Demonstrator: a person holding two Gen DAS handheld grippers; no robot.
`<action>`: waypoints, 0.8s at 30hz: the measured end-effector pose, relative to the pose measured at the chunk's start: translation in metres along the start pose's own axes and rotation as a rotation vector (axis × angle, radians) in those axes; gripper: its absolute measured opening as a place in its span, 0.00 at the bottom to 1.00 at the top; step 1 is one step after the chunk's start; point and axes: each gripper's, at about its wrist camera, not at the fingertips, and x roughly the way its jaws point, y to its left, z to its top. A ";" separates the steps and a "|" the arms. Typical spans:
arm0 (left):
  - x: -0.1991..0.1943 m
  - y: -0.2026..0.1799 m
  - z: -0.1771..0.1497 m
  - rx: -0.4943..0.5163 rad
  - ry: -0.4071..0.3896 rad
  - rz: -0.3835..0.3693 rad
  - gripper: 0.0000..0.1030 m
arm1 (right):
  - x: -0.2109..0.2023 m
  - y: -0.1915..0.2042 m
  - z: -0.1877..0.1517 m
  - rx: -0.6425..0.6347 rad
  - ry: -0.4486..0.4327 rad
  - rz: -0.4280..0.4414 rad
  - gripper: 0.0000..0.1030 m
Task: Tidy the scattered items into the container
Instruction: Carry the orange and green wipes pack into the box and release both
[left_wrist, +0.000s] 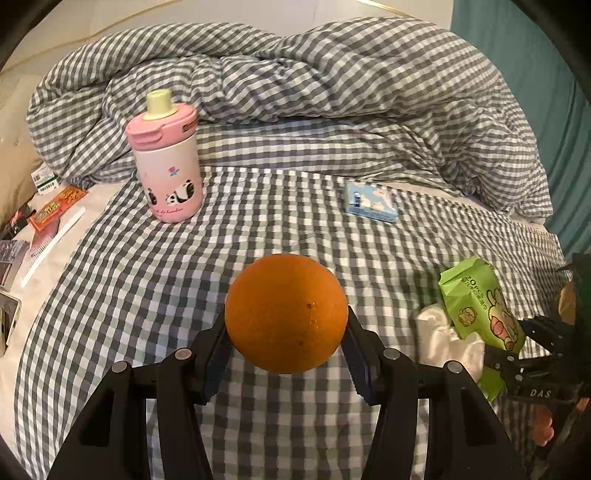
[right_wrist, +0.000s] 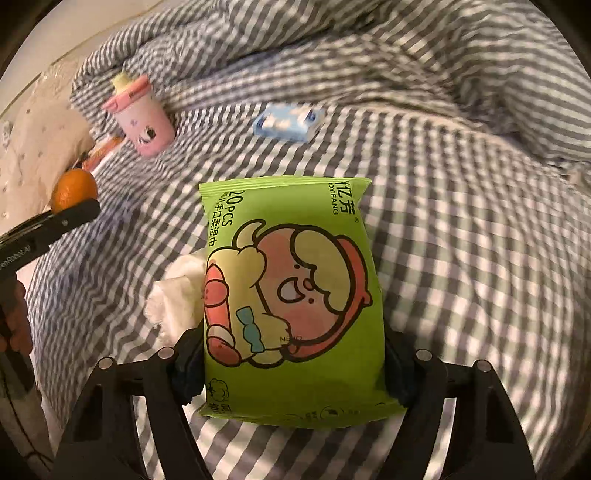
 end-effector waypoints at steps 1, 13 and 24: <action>-0.002 -0.003 0.000 0.007 0.000 -0.002 0.55 | -0.006 0.000 -0.003 0.007 -0.006 -0.009 0.73; -0.046 -0.053 -0.006 0.096 -0.005 -0.014 0.54 | -0.098 0.005 -0.031 0.054 -0.069 -0.109 0.73; -0.128 -0.172 -0.014 0.260 -0.093 -0.164 0.55 | -0.250 -0.043 -0.084 0.289 -0.238 -0.183 0.73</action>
